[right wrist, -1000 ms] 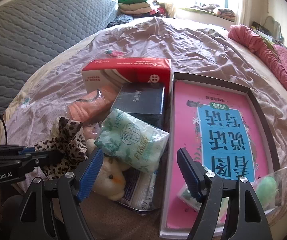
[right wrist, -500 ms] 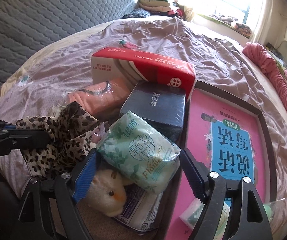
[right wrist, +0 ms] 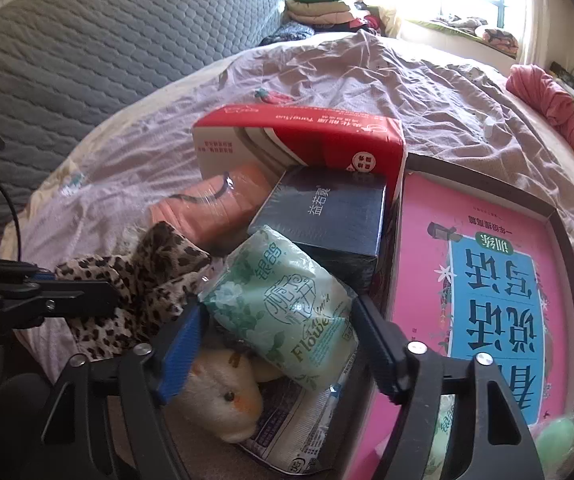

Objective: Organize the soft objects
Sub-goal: 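Lift the leopard scrunchie with the left tool while the right tool grasps another Flower tissue pack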

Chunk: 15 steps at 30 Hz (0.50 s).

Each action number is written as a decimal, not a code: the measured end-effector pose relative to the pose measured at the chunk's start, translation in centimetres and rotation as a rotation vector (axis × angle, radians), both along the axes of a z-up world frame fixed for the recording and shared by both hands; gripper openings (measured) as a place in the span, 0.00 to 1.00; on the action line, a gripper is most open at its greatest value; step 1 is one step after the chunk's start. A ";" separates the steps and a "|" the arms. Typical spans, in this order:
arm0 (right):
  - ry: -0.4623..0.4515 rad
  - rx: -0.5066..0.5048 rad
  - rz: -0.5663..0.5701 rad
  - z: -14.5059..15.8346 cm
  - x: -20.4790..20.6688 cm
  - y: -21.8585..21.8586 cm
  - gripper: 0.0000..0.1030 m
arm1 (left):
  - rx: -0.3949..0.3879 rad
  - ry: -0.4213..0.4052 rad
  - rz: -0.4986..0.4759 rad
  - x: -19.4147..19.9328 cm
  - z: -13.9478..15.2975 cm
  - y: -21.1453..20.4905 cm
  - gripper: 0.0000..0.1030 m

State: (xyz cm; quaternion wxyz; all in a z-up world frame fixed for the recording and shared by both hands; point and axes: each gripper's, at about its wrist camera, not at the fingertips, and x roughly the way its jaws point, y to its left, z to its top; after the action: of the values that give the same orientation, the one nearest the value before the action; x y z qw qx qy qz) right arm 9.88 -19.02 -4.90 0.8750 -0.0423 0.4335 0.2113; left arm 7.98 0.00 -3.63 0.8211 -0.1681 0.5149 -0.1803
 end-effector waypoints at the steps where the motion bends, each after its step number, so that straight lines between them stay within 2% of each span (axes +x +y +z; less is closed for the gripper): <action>1: 0.002 0.016 -0.005 0.1 -0.1 -0.2 0.66 | -0.002 -0.002 0.000 0.0 0.1 0.0 0.12; 4: -0.002 0.054 -0.022 0.7 -0.5 -0.7 0.61 | -0.007 -0.015 0.002 -0.2 0.5 0.1 0.12; 6: -0.014 0.064 -0.028 1.1 -0.7 -0.9 0.53 | -0.009 -0.025 0.003 -0.2 0.9 0.1 0.12; 10: -0.014 0.066 -0.025 1.2 -0.7 -0.6 0.52 | -0.012 -0.036 0.006 -0.2 1.6 0.0 0.12; 13: -0.022 0.047 -0.011 1.1 -0.8 -0.3 0.54 | -0.009 -0.037 0.002 -0.2 1.8 -0.2 0.12; 15: -0.025 0.001 -0.008 1.0 -0.7 0.0 0.67 | -0.010 -0.035 0.000 -0.2 1.8 -0.3 0.12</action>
State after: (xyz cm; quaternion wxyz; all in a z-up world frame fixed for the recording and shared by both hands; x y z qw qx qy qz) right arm 9.17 -19.02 -3.90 0.8811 -0.0426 0.4227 0.2077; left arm 7.74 -0.26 -1.86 0.8290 -0.1692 0.4997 -0.1857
